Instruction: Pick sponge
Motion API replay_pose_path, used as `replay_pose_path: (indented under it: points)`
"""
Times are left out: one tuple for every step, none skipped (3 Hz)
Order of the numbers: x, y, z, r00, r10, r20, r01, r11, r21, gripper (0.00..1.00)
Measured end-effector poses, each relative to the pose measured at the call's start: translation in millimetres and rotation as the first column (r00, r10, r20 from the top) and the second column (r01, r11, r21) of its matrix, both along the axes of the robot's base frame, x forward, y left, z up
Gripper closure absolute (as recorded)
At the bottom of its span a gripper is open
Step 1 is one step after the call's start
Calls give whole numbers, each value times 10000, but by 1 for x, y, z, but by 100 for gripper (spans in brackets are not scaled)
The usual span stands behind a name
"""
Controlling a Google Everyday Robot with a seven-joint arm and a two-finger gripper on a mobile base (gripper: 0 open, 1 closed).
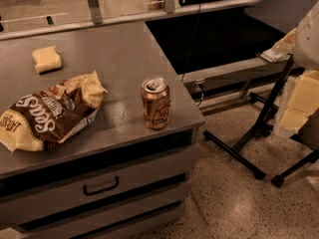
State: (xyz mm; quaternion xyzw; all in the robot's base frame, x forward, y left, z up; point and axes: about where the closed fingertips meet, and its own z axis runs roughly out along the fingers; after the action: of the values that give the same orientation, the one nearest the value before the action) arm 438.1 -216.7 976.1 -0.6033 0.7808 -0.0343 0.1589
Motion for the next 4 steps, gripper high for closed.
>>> replay_pose_path:
  points:
    - [0, 0, 0, 10000, 0, 2, 0, 10000, 0, 0]
    - [18, 11, 7, 9974, 651, 310, -655, 9978, 102, 0]
    - [59, 45, 11, 9762, 2082, 607, -2110, 9764, 454, 0]
    - [120, 105, 21, 9099, 3940, 1297, -4093, 9036, 1266, 0]
